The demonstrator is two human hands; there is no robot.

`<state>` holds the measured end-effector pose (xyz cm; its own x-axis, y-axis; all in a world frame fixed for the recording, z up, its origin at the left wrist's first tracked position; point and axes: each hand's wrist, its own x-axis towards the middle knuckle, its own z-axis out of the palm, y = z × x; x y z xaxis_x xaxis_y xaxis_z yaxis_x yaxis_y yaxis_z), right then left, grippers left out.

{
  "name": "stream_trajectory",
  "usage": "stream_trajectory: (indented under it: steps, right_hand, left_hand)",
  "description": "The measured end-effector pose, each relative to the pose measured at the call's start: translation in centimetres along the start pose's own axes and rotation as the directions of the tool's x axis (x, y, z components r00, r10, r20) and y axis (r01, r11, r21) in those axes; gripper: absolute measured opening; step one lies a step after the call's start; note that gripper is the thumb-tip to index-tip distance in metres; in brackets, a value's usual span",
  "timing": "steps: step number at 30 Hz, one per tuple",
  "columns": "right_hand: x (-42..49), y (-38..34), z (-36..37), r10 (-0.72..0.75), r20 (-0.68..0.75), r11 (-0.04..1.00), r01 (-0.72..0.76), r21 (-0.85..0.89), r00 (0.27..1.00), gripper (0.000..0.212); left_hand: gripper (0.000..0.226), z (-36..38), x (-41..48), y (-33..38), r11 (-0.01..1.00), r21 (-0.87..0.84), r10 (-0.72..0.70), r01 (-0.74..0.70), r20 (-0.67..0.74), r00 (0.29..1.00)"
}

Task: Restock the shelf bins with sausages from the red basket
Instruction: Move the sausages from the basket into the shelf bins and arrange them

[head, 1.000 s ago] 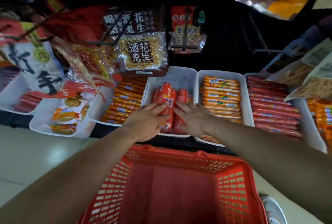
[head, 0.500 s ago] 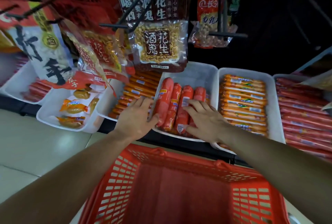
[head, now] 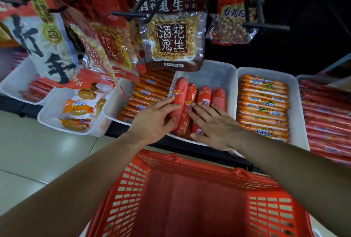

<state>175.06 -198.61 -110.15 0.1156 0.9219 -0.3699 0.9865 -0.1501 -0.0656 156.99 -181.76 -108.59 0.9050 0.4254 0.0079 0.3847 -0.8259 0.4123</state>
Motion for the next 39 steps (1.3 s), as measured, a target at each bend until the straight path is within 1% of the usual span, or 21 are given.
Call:
stream_trajectory:
  steps: [2, 6, 8, 9, 10, 12, 13, 18, 21, 23, 25, 28, 31, 33, 36, 39]
  right_hand:
    - [-1.0, 0.3, 0.1, 0.022, -0.030, 1.000, -0.022, -0.005, 0.999, 0.083]
    - [-2.1, 0.6, -0.4, 0.129, -0.200, 0.992, -0.128, 0.017, 0.971, 0.073]
    - [-1.2, 0.6, -1.2, 0.119, -0.234, 0.993, -0.110, 0.048, 0.965, 0.070]
    - [-0.4, 0.5, -1.4, 0.098, -0.217, 0.993, -0.082, 0.083, 0.971, 0.072]
    - [0.4, 0.3, -1.5, 0.066, -0.171, 0.993, -0.049, 0.105, 0.983, 0.076]
    - [1.6, -0.3, -1.3, 0.007, -0.071, 0.995, 0.000, 0.098, 0.997, 0.084]
    - [1.8, -0.5, -1.0, -0.002, -0.045, 0.997, 0.006, 0.074, 0.999, 0.085]
    - [0.9, 0.1, 0.2, 0.014, -0.074, 1.000, -0.016, -0.023, 0.997, 0.083]
    - [0.4, 0.7, 0.0, 0.050, -0.122, 0.998, -0.054, -0.026, 0.991, 0.081]
    - [0.3, 0.9, 0.0, 0.059, -0.143, 0.998, -0.061, -0.008, 0.988, 0.079]
    - [0.3, 1.1, 0.0, 0.046, -0.133, 0.999, -0.045, 0.011, 0.990, 0.078]
    - [0.3, 1.0, -0.1, 0.024, -0.101, 1.000, -0.024, -0.003, 0.995, 0.073]
    - [0.7, 0.8, -0.8, 0.049, -0.128, 0.995, -0.038, 0.087, 0.991, 0.065]
    - [1.2, 0.9, -1.6, 0.082, -0.151, 0.987, -0.060, 0.146, 0.985, 0.062]
    - [3.4, 1.2, -2.9, 0.188, -0.122, 0.972, -0.167, 0.164, 0.975, 0.072]
    - [6.9, 1.3, -4.2, 0.249, -0.093, 0.957, -0.230, 0.175, 0.964, 0.078]
  left_hand:
    - [0.051, 0.0, 0.1, 0.0, 1.000, -0.019, -0.019, 0.019, -0.002, 1.000]
    - [0.045, 0.3, 0.2, 0.1, 0.997, -0.069, -0.044, 0.043, -0.016, 0.999]
    - [0.044, 0.2, 0.3, 0.2, 0.994, -0.094, -0.063, 0.060, -0.029, 0.998]
    - [0.043, 0.2, 0.4, 0.2, 0.993, -0.102, -0.072, 0.067, -0.038, 0.997]
    - [0.043, 0.1, 0.5, 0.2, 0.991, -0.110, -0.079, 0.073, -0.048, 0.996]
    - [0.040, 0.0, 0.4, 0.0, 0.988, -0.129, -0.090, 0.083, -0.052, 0.995]
    - [0.039, -0.1, 0.4, 0.0, 0.988, -0.128, -0.090, 0.083, -0.051, 0.995]
    - [0.038, 0.1, 0.6, 0.0, 0.994, -0.062, -0.099, 0.095, -0.064, 0.993]
    - [0.036, 0.5, 1.0, -0.7, 0.996, 0.052, -0.069, 0.070, -0.021, 0.997]
    - [0.038, 1.1, 0.9, -0.7, 0.994, 0.083, -0.066, 0.066, -0.010, 0.998]
    - [0.042, 1.4, 0.8, -0.3, 0.995, 0.079, -0.061, 0.063, -0.023, 0.998]
    - [0.049, 1.6, 1.0, 0.0, 0.992, 0.122, 0.013, -0.009, -0.029, 1.000]
    - [0.052, 1.5, 1.4, 0.3, 0.993, 0.121, 0.004, -0.001, -0.024, 1.000]
    - [0.048, 1.4, 1.5, 0.6, 0.994, 0.103, -0.026, 0.029, -0.034, 0.999]
    - [0.042, 1.3, 1.7, 0.7, 0.996, 0.055, -0.061, 0.064, -0.055, 0.997]
    - [0.047, 1.4, 2.0, 0.3, 0.990, 0.003, -0.138, 0.138, -0.080, 0.987]
